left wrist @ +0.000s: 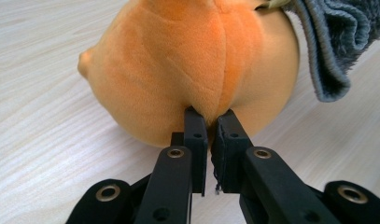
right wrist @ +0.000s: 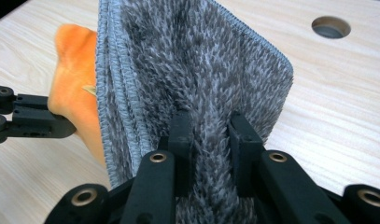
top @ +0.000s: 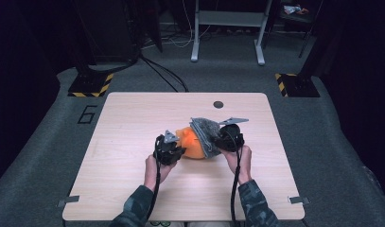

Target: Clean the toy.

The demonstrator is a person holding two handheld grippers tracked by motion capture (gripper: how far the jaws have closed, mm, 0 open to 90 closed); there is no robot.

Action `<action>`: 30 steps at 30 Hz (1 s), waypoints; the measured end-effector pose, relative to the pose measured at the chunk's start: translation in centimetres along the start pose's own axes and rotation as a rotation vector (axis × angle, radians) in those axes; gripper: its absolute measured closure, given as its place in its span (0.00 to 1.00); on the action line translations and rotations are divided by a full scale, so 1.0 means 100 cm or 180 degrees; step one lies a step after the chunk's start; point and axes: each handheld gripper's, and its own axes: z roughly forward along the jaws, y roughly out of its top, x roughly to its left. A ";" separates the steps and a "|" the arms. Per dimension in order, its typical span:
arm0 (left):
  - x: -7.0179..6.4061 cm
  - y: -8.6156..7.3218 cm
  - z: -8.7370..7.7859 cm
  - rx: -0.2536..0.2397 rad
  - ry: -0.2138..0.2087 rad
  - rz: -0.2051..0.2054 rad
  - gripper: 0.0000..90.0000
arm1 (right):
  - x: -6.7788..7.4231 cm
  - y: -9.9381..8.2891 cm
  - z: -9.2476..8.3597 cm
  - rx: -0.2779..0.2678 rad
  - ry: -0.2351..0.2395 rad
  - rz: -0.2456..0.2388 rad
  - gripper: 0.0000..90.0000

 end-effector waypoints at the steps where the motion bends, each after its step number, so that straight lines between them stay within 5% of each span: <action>1: 0.000 0.000 0.000 0.0000 0.0000 0.0000 0.94 | 0.000 0.000 0.000 0.0000 0.0000 0.0000 0.83; 8: -0.003 0.004 -0.004 -0.0012 -0.0077 -0.0088 0.94 | 0.015 0.008 -0.013 -0.0165 0.0118 -0.0092 0.83; 11: -0.003 0.004 -0.003 -0.0023 -0.0073 -0.0112 0.94 | 0.029 0.012 -0.009 -0.0144 0.0158 -0.0174 0.83; 12: -0.002 0.004 -0.003 0.0015 -0.0045 -0.0086 0.94 | 0.035 0.013 -0.001 -0.0067 0.0100 -0.0312 0.83; 16: 0.001 0.002 -0.001 0.0020 -0.0055 -0.0141 0.94 | 0.038 0.011 0.009 -0.0019 0.0039 -0.0323 0.83; 22: 0.003 -0.001 -0.001 0.0001 -0.0067 -0.0180 0.94 | 0.030 0.006 0.011 0.0028 -0.0002 -0.0265 0.83; 30: 0.006 -0.004 0.001 -0.0038 -0.0062 -0.0258 0.94 | -0.001 -0.013 0.027 0.0265 -0.0096 -0.0014 0.83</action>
